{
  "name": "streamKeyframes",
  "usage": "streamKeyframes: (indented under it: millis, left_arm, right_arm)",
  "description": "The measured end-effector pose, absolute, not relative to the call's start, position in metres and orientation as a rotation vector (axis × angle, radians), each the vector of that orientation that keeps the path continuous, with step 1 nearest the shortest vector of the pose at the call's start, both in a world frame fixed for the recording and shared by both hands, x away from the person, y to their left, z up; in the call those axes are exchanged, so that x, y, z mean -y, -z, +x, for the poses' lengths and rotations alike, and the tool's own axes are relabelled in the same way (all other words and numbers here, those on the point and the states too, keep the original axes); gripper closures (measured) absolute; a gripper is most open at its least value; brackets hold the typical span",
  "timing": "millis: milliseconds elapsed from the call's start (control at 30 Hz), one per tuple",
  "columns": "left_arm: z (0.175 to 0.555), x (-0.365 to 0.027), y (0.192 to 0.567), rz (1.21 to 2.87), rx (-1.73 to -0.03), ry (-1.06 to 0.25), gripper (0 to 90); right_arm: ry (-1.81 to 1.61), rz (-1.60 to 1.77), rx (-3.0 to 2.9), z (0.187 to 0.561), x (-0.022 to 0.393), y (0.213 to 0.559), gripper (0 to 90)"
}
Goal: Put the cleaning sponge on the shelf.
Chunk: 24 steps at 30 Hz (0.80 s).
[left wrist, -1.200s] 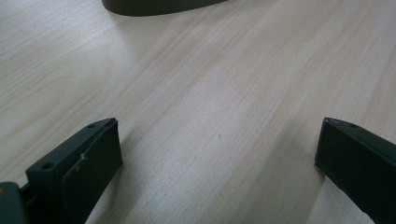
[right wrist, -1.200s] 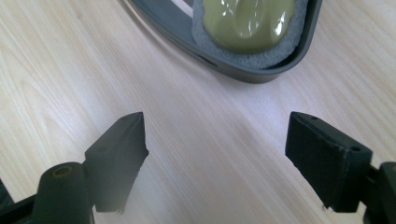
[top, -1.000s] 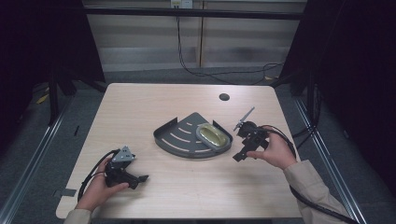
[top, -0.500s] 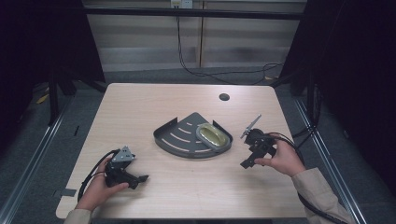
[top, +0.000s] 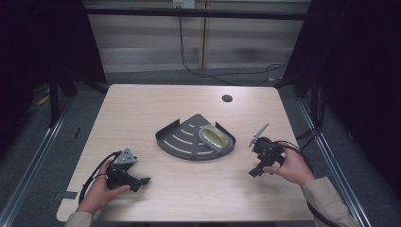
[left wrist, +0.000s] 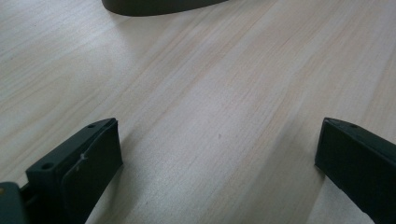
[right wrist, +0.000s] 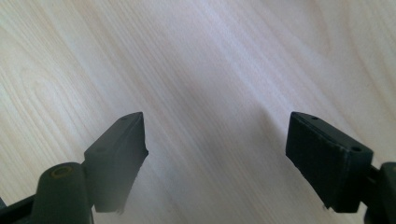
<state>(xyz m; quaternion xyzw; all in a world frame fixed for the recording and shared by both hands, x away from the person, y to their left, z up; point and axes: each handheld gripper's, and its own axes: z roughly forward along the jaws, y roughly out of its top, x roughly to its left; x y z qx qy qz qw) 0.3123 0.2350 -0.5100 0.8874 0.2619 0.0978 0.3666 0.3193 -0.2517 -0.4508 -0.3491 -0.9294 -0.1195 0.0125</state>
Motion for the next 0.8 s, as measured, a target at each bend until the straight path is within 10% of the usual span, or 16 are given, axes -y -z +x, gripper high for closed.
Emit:
streamKeyframes:
  millis: [800]
  left_arm:
    - [0.312,-0.235,0.51,2.28,-0.673,-0.252,0.0]
  right_arm:
    - [0.562,-1.08,2.934,0.294,0.281,0.479,15.9]
